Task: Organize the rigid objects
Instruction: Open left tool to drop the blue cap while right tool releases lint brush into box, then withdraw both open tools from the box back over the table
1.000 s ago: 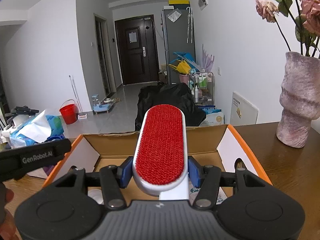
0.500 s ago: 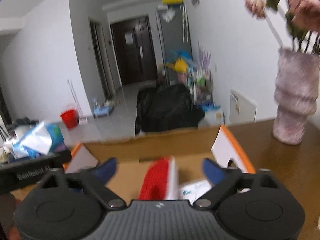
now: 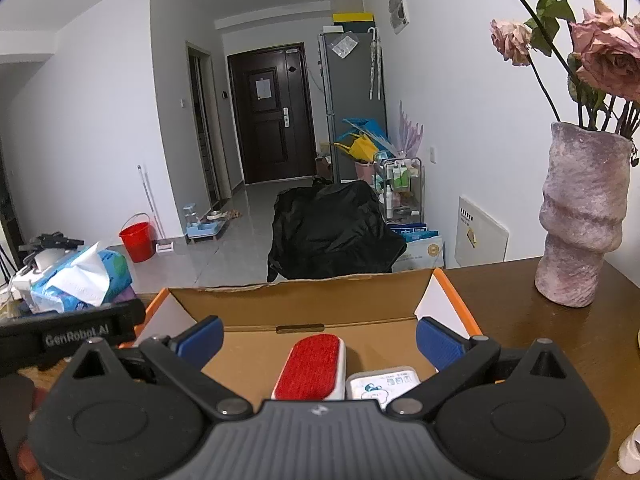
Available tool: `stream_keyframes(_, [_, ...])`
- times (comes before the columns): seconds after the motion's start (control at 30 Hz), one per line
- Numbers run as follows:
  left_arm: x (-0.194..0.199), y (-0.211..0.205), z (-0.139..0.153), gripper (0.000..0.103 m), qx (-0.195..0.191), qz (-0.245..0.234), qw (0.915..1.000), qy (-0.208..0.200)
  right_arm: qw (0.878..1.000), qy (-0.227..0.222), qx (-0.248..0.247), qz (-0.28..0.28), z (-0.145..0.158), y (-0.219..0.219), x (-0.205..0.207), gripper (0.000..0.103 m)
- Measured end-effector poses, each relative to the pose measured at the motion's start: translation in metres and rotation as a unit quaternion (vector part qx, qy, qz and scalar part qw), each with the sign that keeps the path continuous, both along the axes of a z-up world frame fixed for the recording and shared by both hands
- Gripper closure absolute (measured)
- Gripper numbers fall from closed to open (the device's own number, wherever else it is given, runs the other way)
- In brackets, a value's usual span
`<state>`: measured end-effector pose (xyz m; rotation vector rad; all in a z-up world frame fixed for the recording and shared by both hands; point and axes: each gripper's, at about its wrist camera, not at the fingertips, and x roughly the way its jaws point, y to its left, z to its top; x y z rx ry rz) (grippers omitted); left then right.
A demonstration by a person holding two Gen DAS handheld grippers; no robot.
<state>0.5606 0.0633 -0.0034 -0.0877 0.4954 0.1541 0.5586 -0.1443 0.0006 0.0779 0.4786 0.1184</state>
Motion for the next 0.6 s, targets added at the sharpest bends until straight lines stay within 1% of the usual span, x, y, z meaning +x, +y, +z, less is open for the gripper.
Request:
stream_keyframes(0.37, [-0.029,-0.005,0.006,0.000,0.020,0.016,0.9996,-0.015,1.000,-0.011,-0.017,0.001,0.003,-0.010,-0.026,0.000])
stream_keyframes(0.6, [-0.052,-0.008,0.009,0.000,0.025,0.013,0.9994,-0.020,1.000,-0.017,-0.021,0.000,0.005,-0.022,-0.048,0.000])
